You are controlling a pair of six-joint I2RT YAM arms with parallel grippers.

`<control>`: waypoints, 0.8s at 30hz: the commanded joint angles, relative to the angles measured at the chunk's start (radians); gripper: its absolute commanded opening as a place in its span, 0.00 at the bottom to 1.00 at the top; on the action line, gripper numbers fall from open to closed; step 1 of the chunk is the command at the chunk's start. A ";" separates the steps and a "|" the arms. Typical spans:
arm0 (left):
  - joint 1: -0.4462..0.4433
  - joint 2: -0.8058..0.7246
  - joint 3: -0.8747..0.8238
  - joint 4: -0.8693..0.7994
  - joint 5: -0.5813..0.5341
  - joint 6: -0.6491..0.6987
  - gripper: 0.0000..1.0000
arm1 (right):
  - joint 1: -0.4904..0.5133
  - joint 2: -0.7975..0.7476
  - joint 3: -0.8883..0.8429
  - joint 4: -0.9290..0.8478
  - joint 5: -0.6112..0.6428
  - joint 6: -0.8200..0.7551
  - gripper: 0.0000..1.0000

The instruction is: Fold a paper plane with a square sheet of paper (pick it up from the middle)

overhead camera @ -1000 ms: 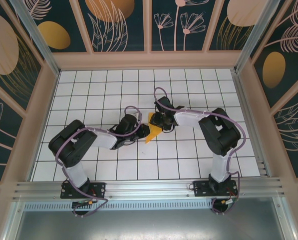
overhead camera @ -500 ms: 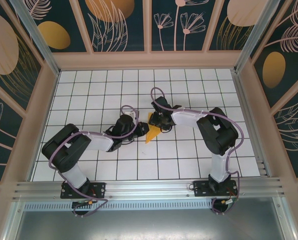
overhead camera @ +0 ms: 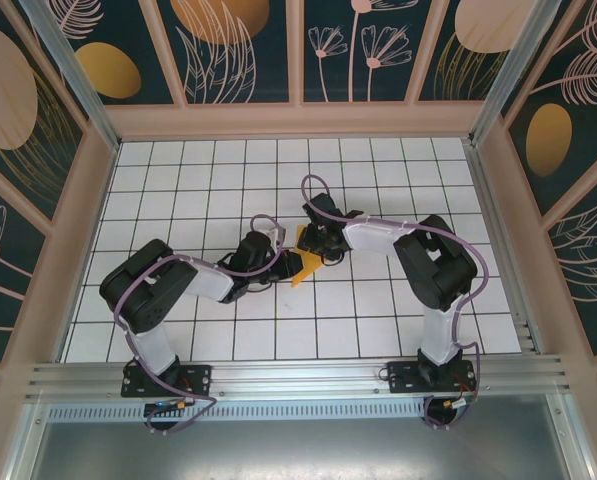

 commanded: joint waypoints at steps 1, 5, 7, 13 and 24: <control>-0.001 0.020 0.031 -0.016 -0.005 0.000 0.14 | -0.015 0.244 -0.108 -0.129 0.055 -0.003 0.55; -0.002 0.027 0.036 -0.062 -0.042 0.008 0.12 | -0.015 0.244 -0.110 -0.127 0.056 -0.003 0.55; -0.002 0.034 0.036 -0.070 -0.043 0.008 0.13 | -0.015 0.244 -0.109 -0.127 0.056 -0.002 0.55; -0.002 0.049 0.042 -0.074 -0.044 0.005 0.13 | -0.015 0.242 -0.113 -0.125 0.056 -0.001 0.55; -0.001 0.067 0.046 -0.075 -0.037 0.002 0.12 | -0.015 0.244 -0.115 -0.126 0.057 -0.001 0.55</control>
